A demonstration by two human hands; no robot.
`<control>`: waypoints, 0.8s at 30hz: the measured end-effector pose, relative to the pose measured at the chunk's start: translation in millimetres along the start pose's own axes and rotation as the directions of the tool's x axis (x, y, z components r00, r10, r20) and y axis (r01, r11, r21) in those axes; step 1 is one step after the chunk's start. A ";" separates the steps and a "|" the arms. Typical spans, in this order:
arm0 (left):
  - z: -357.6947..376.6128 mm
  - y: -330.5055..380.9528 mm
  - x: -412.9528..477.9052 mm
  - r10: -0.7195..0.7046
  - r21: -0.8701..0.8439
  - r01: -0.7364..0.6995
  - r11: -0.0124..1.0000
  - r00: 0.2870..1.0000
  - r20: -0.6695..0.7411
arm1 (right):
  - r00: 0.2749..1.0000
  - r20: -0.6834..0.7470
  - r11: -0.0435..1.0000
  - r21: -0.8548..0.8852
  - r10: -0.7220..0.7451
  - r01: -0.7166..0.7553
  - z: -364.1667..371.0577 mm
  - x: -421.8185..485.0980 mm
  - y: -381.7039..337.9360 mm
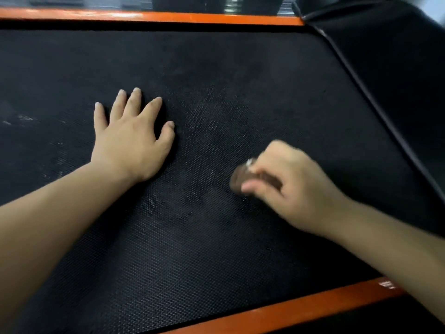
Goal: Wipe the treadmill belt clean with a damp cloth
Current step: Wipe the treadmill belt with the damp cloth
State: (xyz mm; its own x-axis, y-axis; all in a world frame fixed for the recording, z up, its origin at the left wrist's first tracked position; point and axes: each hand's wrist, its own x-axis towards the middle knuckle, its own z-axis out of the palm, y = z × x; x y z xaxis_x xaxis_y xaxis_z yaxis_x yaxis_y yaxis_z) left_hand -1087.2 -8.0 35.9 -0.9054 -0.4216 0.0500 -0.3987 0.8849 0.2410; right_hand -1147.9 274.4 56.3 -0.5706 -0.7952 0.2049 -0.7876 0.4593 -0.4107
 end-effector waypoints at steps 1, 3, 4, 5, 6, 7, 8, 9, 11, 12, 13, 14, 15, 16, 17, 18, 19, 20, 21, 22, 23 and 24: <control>-2.0 2.0 -1.5 0.011 -0.015 -0.012 1.000 1.000 -0.010 | 0.998 0.046 0.999 -0.003 -0.053 0.054 -0.7 -9.7 -1.3; -6.1 10.2 -5.9 0.073 -0.057 -0.074 0.996 0.997 -0.024 | 0.998 0.021 0.996 -0.070 -0.057 0.059 -7.2 1.2 14.4; -6.6 19.4 -7.4 0.102 -0.086 -0.103 0.991 0.995 -0.019 | 0.998 -0.055 0.992 -0.123 0.009 -0.016 -10.0 14.6 27.6; -5.8 31.5 -8.8 0.107 -0.118 -0.106 0.987 0.994 0.001 | 0.986 -0.128 0.977 -0.167 0.109 -0.129 -14.5 28.3 41.8; -3.0 44.1 -9.5 0.085 -0.141 -0.080 0.987 0.996 0.025 | 0.959 -0.187 0.953 -0.179 0.212 -0.245 -18.2 38.1 53.8; 0.7 56.2 -8.8 0.043 -0.153 -0.035 0.988 0.998 0.049 | 0.935 -0.216 0.931 -0.173 0.282 -0.321 -19.0 41.4 60.5; 4.3 66.8 -7.6 -0.006 -0.156 0.017 0.988 0.998 0.069 | 0.930 -0.219 0.928 -0.164 0.297 -0.335 -18.0 37.4 60.4; 8.3 74.5 -6.4 -0.044 -0.152 0.055 0.987 0.996 0.076 | 0.942 -0.196 0.940 -0.157 0.271 -0.303 -17.5 26.6 52.5; 15.9 80.9 -5.8 -0.064 -0.106 0.069 0.992 0.997 0.051 | 0.985 -0.098 0.983 -0.102 0.139 -0.149 -15.2 -3.5 27.6; 18.9 81.0 -7.2 -0.059 -0.069 0.061 0.996 0.998 0.034 | 0.996 -0.029 0.995 -0.059 0.085 -0.087 -14.1 -17.0 16.8; 20.8 80.5 -8.7 -0.052 -0.042 0.053 0.998 0.998 0.020 | 0.999 0.030 0.998 -0.053 0.039 -0.037 -13.5 -24.6 13.3; 21.9 80.1 -9.9 -0.049 -0.031 0.049 0.998 0.999 0.012 | 0.998 0.057 0.998 -0.064 0.011 -0.008 -14.9 -22.5 17.6; 22.6 80.1 -10.7 -0.047 -0.030 0.047 0.998 0.999 0.010 | 0.999 0.037 0.995 -0.103 0.003 0.001 -16.6 -11.6 26.2; 22.9 80.1 -10.6 -0.043 -0.035 0.043 0.998 0.999 0.011 | 0.999 -0.017 0.989 -0.143 0.027 -0.030 -17.5 5.5 36.9; 22.7 80.4 -10.9 -0.041 -0.039 0.042 0.998 0.999 0.015 | 0.992 -0.089 0.980 -0.172 0.085 -0.099 -18.7 25.9 51.1; 22.4 80.5 -10.5 -0.041 -0.043 0.042 0.998 0.999 0.016 | 0.975 -0.143 0.962 -0.194 0.168 -0.194 -22.6 47.3 65.2; 22.0 80.3 -9.7 -0.042 -0.043 0.043 0.998 0.999 0.017 | 0.952 -0.180 0.938 -0.204 0.247 -0.281 -25.5 66.4 78.0; 21.8 79.8 -9.4 -0.046 -0.039 0.047 0.998 0.999 0.018 | 0.929 -0.196 0.915 -0.200 0.313 -0.350 -25.7 80.1 85.6; 21.6 79.4 -9.6 -0.048 -0.034 0.048 0.998 0.999 0.019 | 0.921 -0.201 0.905 -0.203 0.335 -0.373 -22.6 86.2 86.0; 21.6 79.3 -9.7 -0.045 -0.034 0.045 0.998 0.999 0.020 | 0.924 -0.186 0.905 -0.209 0.334 -0.370 -18.8 84.0 77.4; 21.3 79.9 -9.6 -0.042 -0.036 0.042 0.998 0.999 0.015 | 0.942 -0.161 0.923 -0.209 0.293 -0.323 -14.0 76.0 66.2; 21.2 80.3 -9.7 -0.042 -0.035 0.042 0.998 0.999 0.010 | 0.964 -0.128 0.951 -0.180 0.232 -0.253 -8.6 64.3 52.4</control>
State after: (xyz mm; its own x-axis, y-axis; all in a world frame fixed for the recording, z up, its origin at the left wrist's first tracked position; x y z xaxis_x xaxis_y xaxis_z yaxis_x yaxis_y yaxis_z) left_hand -1113.6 71.4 34.2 -0.8893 -0.4564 0.0301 -0.4313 0.8586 0.2771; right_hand -1227.9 250.7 55.5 -0.7629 -0.6094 0.2158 -0.6462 0.7089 -0.2827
